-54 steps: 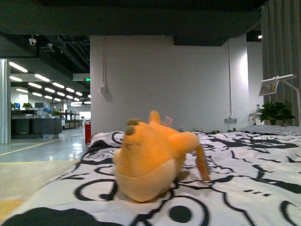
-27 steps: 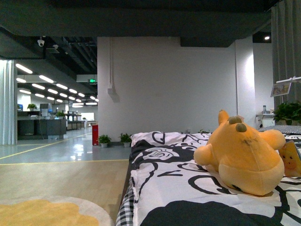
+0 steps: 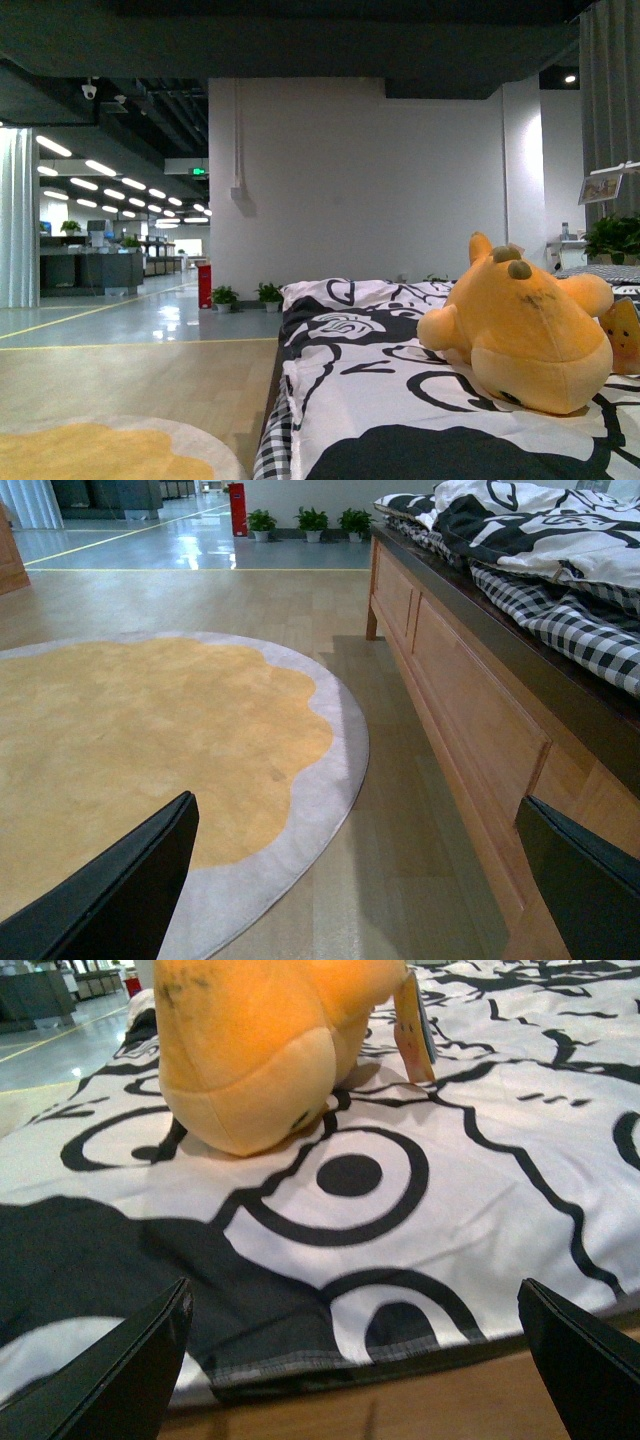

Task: Put away toys

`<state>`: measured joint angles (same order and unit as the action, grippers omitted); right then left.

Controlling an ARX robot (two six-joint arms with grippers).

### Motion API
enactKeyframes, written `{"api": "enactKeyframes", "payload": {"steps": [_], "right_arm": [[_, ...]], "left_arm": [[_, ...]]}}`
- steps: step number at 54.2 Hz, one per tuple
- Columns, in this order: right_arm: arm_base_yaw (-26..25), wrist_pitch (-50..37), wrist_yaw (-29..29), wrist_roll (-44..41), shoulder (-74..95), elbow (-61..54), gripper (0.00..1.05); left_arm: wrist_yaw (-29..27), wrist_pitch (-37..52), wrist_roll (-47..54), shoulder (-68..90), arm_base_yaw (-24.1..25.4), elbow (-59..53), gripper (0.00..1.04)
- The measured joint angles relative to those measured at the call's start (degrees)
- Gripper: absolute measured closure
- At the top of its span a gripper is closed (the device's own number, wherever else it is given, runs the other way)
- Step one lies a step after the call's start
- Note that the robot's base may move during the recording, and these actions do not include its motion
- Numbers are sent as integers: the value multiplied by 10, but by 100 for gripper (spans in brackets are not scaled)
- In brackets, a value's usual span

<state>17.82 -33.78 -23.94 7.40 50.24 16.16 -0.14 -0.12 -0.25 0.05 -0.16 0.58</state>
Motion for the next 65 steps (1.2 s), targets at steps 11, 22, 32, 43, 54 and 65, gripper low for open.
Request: {"api": "enactKeyframes", "payload": {"steps": [11,22,32,43,54,65], "right_arm": [[27,-89,-37,-39,148,103,7],[45,-182,-81,-124,248,186,7],[59,-231,-93,-197,327,260,7],[64,-233,-96,-248,400,338,7],[47,-218,-125,-285,449,407,7],[15,-137,-139,-299,479,442,7]], "left_arm": [[0,0,0,0,0,0,6],[0,0,0,0,0,0,6],[0,0,0,0,0,0,6],[0,0,0,0,0,0,6],[0,0,0,0,0,0,6],[0,0,0,0,0,0,6]]}}
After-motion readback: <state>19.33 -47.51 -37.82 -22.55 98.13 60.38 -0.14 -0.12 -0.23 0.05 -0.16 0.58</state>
